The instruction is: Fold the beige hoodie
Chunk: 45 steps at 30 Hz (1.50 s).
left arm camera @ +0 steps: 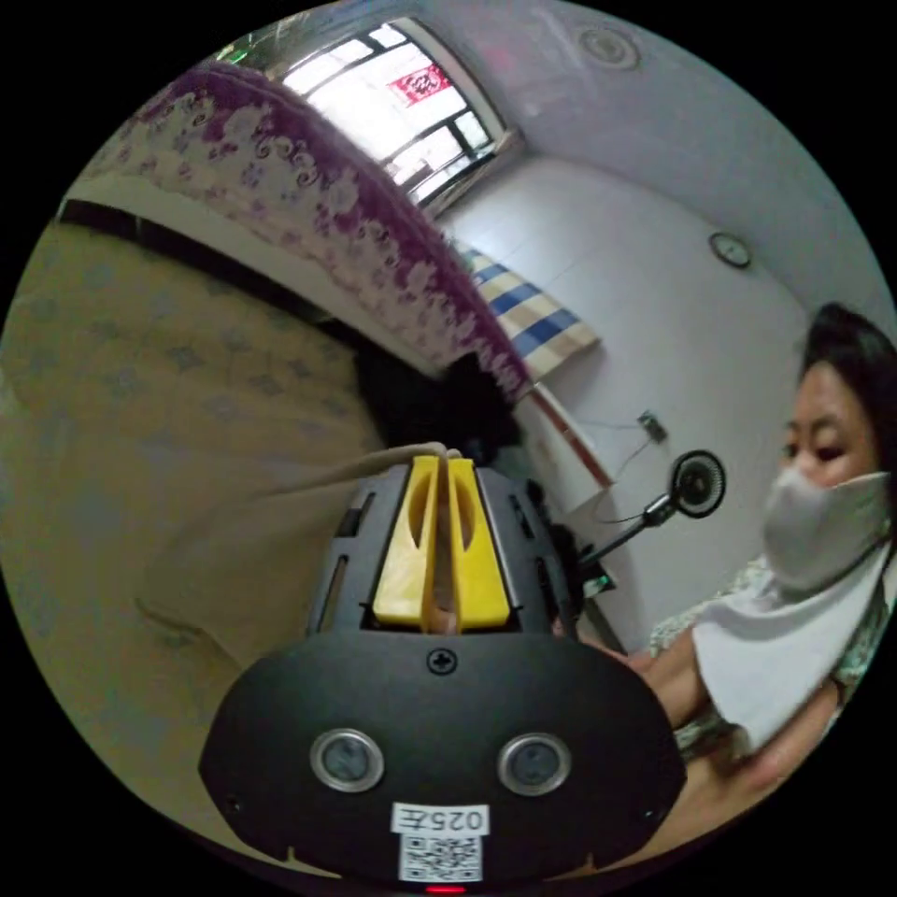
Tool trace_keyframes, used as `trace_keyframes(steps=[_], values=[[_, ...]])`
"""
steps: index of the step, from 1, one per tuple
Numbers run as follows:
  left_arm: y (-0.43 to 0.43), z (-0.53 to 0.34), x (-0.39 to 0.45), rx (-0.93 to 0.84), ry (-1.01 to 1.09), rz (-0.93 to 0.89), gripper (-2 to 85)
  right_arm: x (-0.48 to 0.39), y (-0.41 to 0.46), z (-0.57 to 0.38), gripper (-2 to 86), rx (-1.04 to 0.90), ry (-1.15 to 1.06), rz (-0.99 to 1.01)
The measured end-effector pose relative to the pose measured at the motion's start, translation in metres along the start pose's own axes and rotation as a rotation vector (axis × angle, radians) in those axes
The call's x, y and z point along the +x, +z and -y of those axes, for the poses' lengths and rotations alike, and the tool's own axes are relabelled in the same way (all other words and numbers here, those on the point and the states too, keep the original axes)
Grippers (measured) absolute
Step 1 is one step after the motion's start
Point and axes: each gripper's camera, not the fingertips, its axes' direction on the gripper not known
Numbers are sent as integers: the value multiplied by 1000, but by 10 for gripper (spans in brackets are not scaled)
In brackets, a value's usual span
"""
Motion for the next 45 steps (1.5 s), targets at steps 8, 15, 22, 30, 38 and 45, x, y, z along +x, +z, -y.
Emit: trace_keyframes(steps=[8,15,22,30,38,45], values=[[-124,-77,-68,41,-340,247,27,-17,8,-114,183,-313,-35,100],[-128,-201,13,102,-216,501,99,-107,38,-210,244,-486,-492,-154],[12,-189,64,-147,81,804,89,-122,92,-257,226,-565,-505,-194],[2,-207,59,115,21,1102,75,-181,118,-280,27,-555,-538,-126],[95,-204,0,-249,62,1100,62,-286,53,-259,-1,-352,-671,-27],[6,-88,108,141,102,1013,-1,-420,-62,-160,-6,-31,-811,-52]])
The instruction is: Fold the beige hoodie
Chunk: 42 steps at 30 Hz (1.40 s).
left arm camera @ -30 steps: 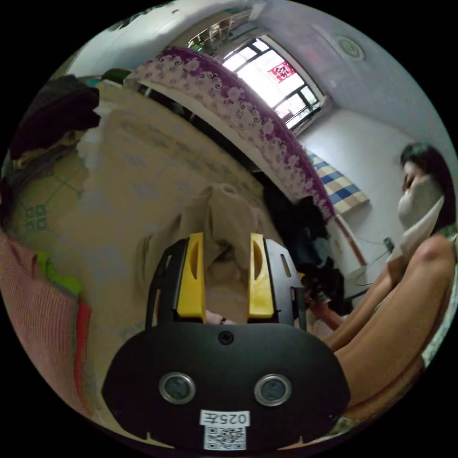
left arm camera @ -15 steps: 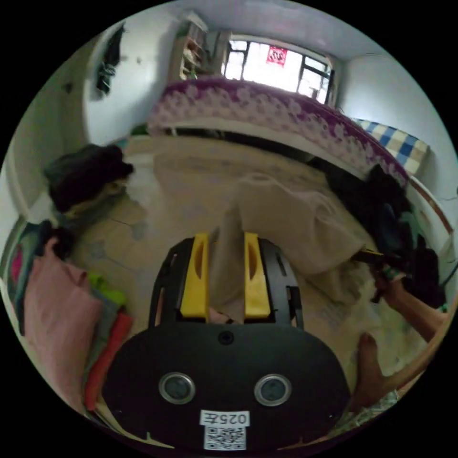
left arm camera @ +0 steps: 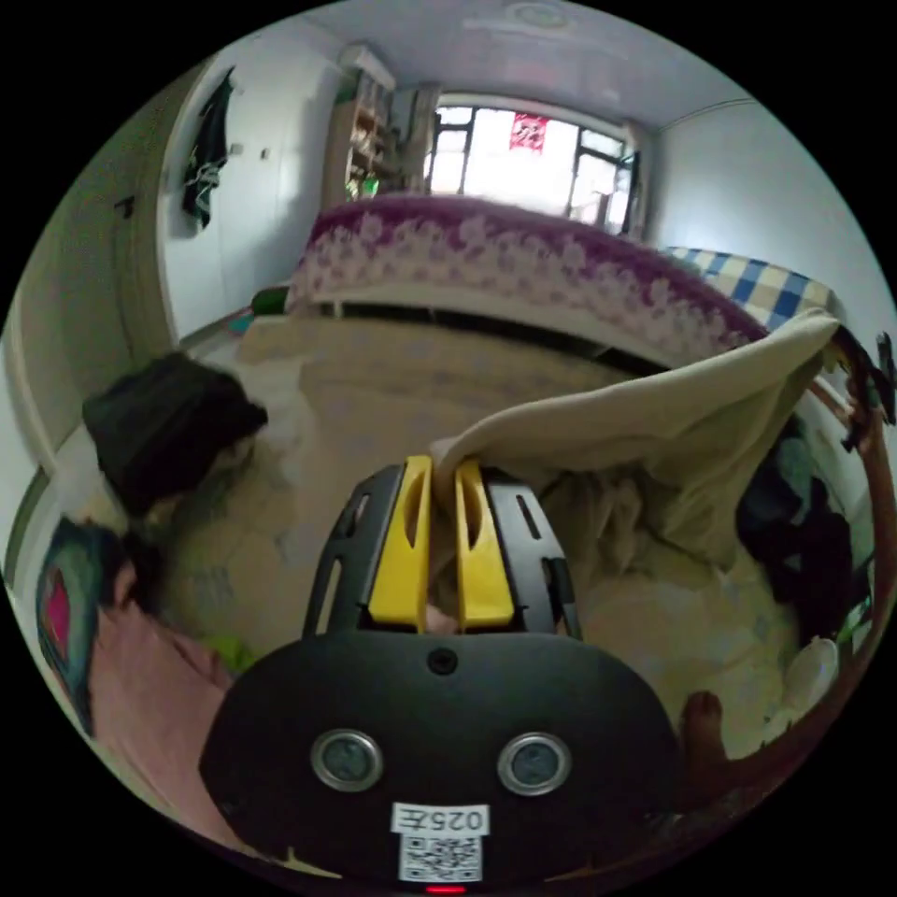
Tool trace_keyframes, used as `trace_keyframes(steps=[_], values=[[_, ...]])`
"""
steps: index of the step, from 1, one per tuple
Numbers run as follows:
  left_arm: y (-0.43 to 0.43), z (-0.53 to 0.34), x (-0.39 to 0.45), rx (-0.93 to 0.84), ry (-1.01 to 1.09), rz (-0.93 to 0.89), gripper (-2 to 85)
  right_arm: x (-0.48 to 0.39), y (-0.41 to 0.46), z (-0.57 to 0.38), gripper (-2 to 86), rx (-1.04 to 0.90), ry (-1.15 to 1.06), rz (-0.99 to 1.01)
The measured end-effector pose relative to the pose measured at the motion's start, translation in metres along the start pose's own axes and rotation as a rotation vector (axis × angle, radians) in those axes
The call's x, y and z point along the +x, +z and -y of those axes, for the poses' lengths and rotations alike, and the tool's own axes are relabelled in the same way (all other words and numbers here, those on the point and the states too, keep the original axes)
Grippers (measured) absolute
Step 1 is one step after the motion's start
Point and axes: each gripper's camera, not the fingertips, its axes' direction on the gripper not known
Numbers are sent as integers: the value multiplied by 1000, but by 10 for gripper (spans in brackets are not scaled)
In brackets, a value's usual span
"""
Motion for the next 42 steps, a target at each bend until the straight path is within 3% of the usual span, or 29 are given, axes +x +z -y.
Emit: trace_keyframes(steps=[5,9,12,16,19,22,24,25,27,28,30,32,35,38,40,42], values=[[-108,108,19,266,95,-56,-4,-48,-94,79,-7,184,-141,-80],[-211,177,13,497,89,-193,-5,-71,-163,138,-7,301,-153,39],[-265,222,30,642,199,-40,-5,-79,-181,178,-7,278,-194,75],[-282,304,31,626,222,-21,-5,-68,-161,205,-6,154,-198,89],[-227,408,30,454,243,-204,-4,-34,-109,195,-5,-62,-147,65],[-89,499,78,247,372,-269,-2,19,-56,142,-4,-240,-16,52],[56,523,151,92,509,-292,2,66,-31,77,-3,-336,190,26],[94,523,172,46,532,-322,4,78,-27,58,-3,-364,257,15],[245,501,245,-190,493,-573,18,109,-13,-23,-1,-514,501,-75],[282,490,261,-257,441,-636,24,113,-10,-44,-1,-557,539,-109],[410,425,315,-570,261,-864,56,119,2,-117,3,-698,657,-265],[466,364,342,-740,200,-885,63,123,19,-161,8,-791,722,-281],[498,294,351,-881,312,-850,78,133,61,-222,16,-1003,786,-217],[486,284,292,-870,313,-890,85,149,95,-261,22,-1192,823,-146],[455,292,237,-779,308,-936,87,157,104,-252,22,-1151,808,-161],[394,294,154,-579,332,-818,88,162,115,-203,54,-980,660,-235]])
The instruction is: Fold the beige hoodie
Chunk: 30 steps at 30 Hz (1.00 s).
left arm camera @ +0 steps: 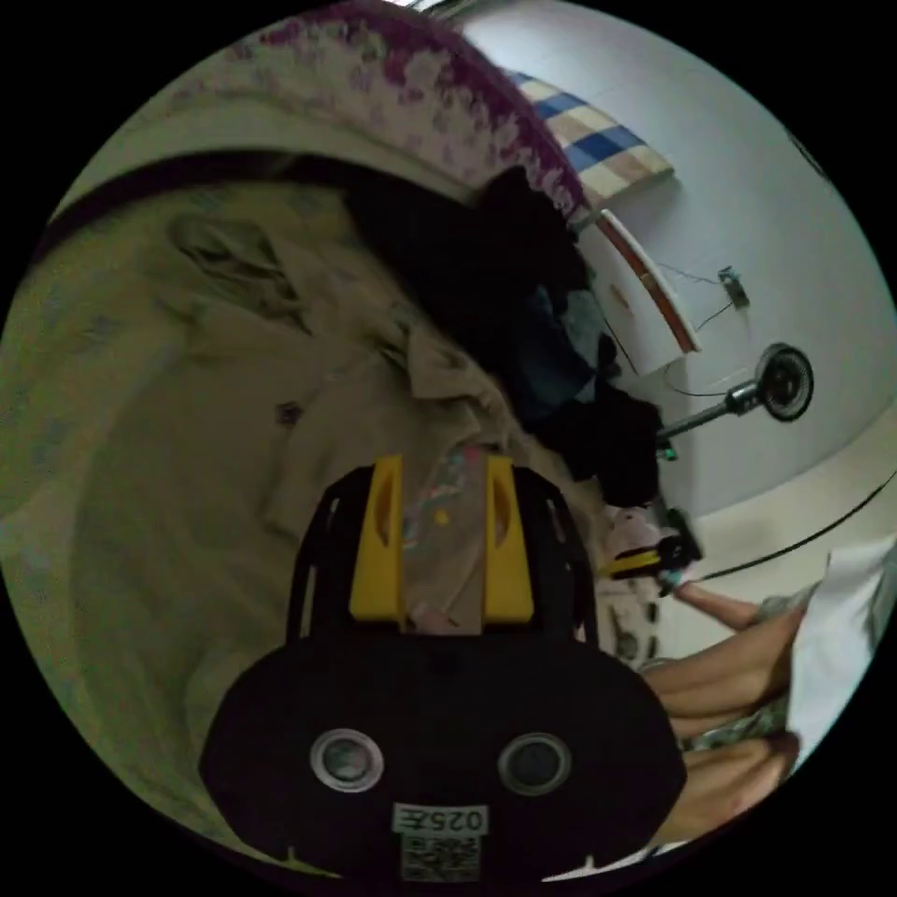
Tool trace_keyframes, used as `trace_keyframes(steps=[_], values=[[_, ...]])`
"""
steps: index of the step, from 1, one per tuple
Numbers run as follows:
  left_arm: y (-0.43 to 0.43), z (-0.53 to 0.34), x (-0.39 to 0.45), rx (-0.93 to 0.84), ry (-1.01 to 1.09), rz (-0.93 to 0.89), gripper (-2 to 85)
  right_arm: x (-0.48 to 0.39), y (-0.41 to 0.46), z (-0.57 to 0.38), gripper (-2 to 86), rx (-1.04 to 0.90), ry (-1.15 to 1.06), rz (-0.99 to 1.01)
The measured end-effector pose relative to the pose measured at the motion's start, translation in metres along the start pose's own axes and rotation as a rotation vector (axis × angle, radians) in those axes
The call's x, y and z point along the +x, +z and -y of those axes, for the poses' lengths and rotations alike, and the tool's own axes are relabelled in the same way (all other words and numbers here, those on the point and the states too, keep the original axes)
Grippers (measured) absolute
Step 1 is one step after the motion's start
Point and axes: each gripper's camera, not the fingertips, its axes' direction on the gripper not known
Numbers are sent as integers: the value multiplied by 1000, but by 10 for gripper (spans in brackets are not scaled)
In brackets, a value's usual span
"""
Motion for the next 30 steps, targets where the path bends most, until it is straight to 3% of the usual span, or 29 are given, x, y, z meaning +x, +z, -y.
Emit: trace_keyframes(steps=[3,7,9,12,16,18,20,26,30], values=[[-71,-82,-30,87,-106,343,89,-41,-36,64,150,266,-229,-47],[-119,-177,-87,193,-463,460,89,-95,-27,168,180,353,-573,24],[-144,-250,-116,363,-779,450,89,-128,6,232,183,305,-717,27],[-159,-340,-123,600,-1110,344,98,-153,53,294,184,191,-762,61],[-155,-407,-141,695,-1370,182,111,-164,93,330,154,120,-760,-117],[-153,-427,-161,862,-1417,3,96,-162,94,335,115,202,-758,-252],[-155,-423,-177,892,-1424,4,86,-155,91,346,107,191,-743,-245],[-166,-400,-229,945,-1437,182,-9,-130,76,392,55,135,-597,-153],[-226,-384,-280,719,-1375,409,-13,-152,78,409,50,89,-629,-182]])
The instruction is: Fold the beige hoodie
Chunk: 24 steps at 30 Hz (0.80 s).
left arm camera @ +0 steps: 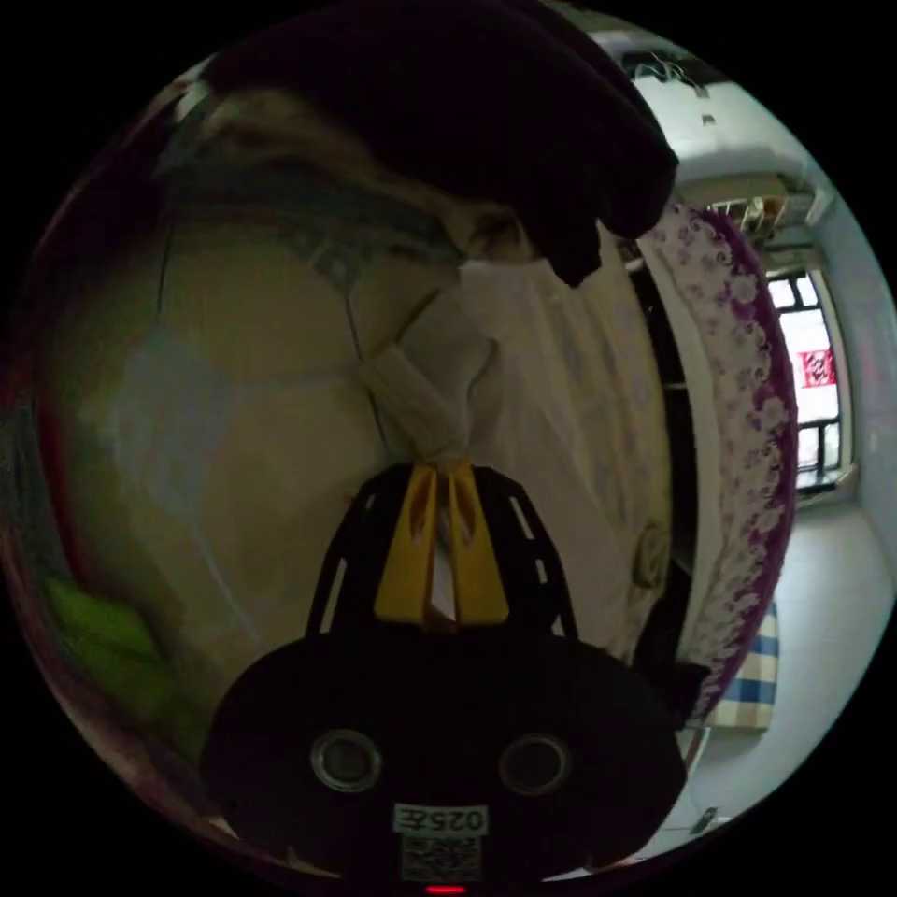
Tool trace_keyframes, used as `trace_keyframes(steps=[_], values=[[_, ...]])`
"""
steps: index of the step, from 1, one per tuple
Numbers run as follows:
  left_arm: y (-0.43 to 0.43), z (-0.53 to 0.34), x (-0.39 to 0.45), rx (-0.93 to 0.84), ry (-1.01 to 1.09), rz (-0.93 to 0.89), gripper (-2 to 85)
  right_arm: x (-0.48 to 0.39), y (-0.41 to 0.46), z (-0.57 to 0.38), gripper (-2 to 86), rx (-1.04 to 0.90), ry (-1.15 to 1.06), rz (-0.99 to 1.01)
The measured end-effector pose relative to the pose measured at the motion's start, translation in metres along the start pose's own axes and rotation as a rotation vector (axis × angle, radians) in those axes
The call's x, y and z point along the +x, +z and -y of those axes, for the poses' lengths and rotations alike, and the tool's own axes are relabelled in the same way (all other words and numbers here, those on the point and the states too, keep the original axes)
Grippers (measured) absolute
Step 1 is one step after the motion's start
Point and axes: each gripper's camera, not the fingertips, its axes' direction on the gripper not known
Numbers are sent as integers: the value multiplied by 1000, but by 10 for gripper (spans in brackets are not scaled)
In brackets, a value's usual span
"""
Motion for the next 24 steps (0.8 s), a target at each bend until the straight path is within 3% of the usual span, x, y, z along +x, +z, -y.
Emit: trace_keyframes(steps=[4,8,10,14,16,19,21,24], values=[[-16,69,-17,39,-39,97,-3,-16,9,28,50,28,37,296],[-18,87,-22,10,101,232,7,0,-1,52,48,102,73,483],[-17,77,-23,5,120,242,4,36,-27,53,47,145,65,526],[-30,46,-25,25,167,246,-12,200,-131,31,45,278,250,564],[-43,31,-22,35,207,223,-15,283,-186,7,43,344,385,459],[-69,5,-8,81,316,218,-16,404,-269,-43,42,421,569,87],[-82,-7,-3,107,359,251,-16,467,-298,-72,42,287,639,-278],[-82,-12,-12,103,326,271,-16,510,-297,-93,42,137,626,-362]])
